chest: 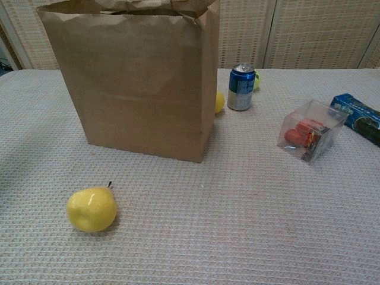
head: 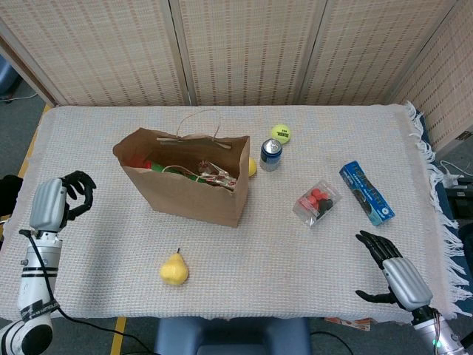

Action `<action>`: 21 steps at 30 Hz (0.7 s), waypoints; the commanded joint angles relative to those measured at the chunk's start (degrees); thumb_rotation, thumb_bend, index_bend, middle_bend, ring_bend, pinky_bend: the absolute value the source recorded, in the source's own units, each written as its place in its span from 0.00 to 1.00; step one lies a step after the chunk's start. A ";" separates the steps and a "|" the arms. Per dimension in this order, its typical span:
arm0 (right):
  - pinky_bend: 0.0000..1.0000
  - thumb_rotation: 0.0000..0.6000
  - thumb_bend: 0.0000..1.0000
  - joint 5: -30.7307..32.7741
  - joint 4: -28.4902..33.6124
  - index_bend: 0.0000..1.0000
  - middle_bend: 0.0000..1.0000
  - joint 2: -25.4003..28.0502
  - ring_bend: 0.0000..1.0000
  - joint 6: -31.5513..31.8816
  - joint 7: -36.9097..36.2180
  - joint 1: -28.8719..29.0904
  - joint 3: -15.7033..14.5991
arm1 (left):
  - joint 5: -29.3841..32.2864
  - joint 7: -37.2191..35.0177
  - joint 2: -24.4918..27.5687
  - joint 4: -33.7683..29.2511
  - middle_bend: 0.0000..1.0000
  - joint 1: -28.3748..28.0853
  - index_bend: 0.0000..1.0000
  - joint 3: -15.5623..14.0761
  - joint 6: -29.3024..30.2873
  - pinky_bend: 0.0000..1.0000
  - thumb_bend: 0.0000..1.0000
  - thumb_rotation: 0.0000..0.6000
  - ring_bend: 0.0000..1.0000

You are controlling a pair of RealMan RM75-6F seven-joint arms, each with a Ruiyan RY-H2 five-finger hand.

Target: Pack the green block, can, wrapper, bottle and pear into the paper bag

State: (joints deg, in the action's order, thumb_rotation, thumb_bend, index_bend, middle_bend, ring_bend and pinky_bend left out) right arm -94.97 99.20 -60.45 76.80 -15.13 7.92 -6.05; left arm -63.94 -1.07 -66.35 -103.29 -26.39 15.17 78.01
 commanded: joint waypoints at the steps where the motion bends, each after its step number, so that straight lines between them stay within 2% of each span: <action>1: 0.06 1.00 0.01 0.15 0.03 0.00 0.00 -0.11 0.00 -0.14 0.21 0.01 0.04 | -15.35 -2.95 2.81 8.38 0.55 3.56 0.58 -9.64 -1.77 0.60 0.56 1.00 0.53; 2: 0.06 1.00 0.01 0.24 0.07 0.00 0.00 -0.15 0.00 -0.18 0.27 0.00 0.05 | -18.18 -3.61 2.76 9.83 0.53 3.96 0.56 -11.49 -1.98 0.58 0.54 1.00 0.53; 5: 0.06 1.00 0.01 0.46 0.04 0.00 0.00 -0.25 0.00 -0.17 0.48 -0.06 0.14 | -25.81 -4.68 2.86 12.33 0.38 4.44 0.39 -17.17 -4.11 0.44 0.45 1.00 0.40; 8: 0.06 1.00 0.01 0.58 0.03 0.00 0.00 -0.30 0.00 -0.17 0.65 -0.08 0.22 | -32.25 -1.57 3.00 12.95 0.07 3.68 0.07 -20.99 -6.28 0.15 0.37 1.00 0.08; 9: 0.06 1.00 0.01 0.60 0.01 0.00 0.00 -0.31 0.00 -0.14 0.68 -0.09 0.24 | -34.74 0.02 2.76 13.19 0.01 3.30 0.01 -21.97 -6.59 0.09 0.35 1.00 0.01; 15: 0.06 1.00 0.01 0.55 -0.08 0.00 0.00 -0.30 0.00 0.10 0.40 -0.14 0.36 | -46.22 7.74 0.36 16.28 0.00 0.96 0.00 -25.08 -7.27 0.04 0.35 1.00 0.00; 21: 0.06 1.00 0.01 0.31 -0.10 0.00 0.00 -0.18 0.00 0.18 -0.03 -0.13 0.30 | -49.22 9.83 -2.46 18.71 0.00 -0.69 0.00 -25.87 -9.34 0.04 0.35 1.00 0.00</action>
State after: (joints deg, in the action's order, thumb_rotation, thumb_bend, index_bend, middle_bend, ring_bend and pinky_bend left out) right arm -94.65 99.10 -60.63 76.97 -15.15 7.78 -5.75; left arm -112.77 8.32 -68.01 -85.04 -26.51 -10.25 69.48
